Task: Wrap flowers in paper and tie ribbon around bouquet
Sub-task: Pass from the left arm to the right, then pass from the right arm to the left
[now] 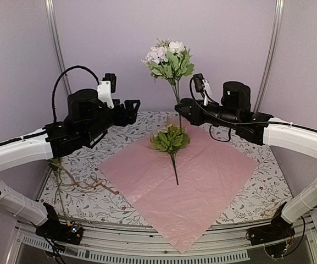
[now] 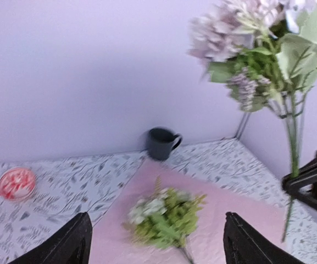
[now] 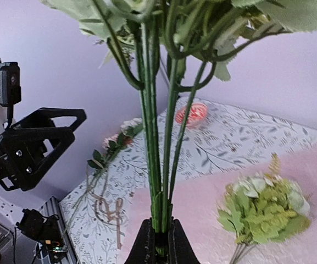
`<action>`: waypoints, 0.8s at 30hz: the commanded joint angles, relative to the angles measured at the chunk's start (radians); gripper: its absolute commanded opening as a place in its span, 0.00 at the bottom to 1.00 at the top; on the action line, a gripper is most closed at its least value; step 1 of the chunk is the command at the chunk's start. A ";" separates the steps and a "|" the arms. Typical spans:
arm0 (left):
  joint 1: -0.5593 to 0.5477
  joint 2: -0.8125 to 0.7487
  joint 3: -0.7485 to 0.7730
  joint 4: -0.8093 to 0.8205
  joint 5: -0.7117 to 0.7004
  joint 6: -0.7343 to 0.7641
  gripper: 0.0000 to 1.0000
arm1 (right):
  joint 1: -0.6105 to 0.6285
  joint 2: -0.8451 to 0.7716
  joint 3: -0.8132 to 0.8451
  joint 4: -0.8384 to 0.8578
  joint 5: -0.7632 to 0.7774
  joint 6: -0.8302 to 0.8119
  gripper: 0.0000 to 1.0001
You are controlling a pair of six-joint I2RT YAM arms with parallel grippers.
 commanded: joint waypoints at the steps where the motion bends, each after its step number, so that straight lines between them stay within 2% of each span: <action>1: 0.103 -0.020 -0.072 -0.328 -0.086 -0.225 0.84 | -0.028 0.016 -0.078 -0.246 0.184 0.097 0.00; 7: 0.139 -0.088 -0.171 -0.312 -0.062 -0.248 0.84 | -0.034 0.113 -0.187 -0.225 0.218 0.174 0.00; 16: 0.153 -0.134 -0.208 -0.324 -0.070 -0.229 0.83 | -0.034 0.187 -0.294 -0.158 0.167 0.277 0.00; 19: 0.158 -0.141 -0.221 -0.318 -0.064 -0.229 0.83 | -0.035 0.143 -0.317 -0.071 0.110 0.244 0.00; 24: 0.159 -0.149 -0.234 -0.280 -0.025 -0.196 0.79 | -0.052 -0.038 -0.371 0.119 -0.007 0.108 0.00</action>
